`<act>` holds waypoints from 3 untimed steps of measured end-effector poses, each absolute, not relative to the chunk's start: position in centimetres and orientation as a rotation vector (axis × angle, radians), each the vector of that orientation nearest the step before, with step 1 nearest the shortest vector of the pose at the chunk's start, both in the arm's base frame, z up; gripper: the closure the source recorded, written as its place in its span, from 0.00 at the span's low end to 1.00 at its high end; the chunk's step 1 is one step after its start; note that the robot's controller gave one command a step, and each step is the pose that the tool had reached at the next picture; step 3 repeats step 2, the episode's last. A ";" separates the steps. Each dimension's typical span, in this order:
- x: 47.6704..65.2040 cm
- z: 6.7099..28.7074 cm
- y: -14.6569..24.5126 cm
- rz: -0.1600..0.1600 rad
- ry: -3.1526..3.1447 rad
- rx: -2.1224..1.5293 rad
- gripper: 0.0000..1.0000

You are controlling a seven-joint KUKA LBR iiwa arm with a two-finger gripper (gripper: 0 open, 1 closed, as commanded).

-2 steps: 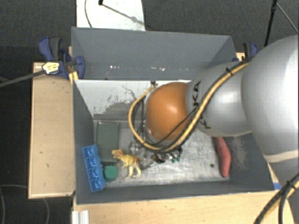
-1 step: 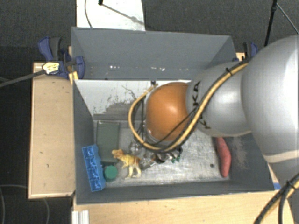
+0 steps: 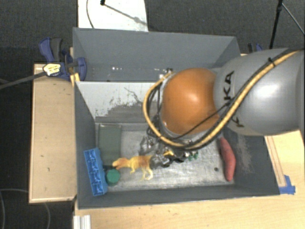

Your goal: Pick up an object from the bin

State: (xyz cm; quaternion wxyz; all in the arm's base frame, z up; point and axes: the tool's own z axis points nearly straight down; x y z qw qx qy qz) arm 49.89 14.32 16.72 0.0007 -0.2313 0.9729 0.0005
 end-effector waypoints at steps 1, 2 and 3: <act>49.9 16.7 14.3 0.001 3.057 -0.722 1.00; 50.3 20.8 13.5 0.001 3.074 -0.661 1.00; 50.3 20.8 13.5 0.001 3.074 -0.661 1.00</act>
Offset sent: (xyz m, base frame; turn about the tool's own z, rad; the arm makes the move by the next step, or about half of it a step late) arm 0.0074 -0.0124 0.0637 0.0607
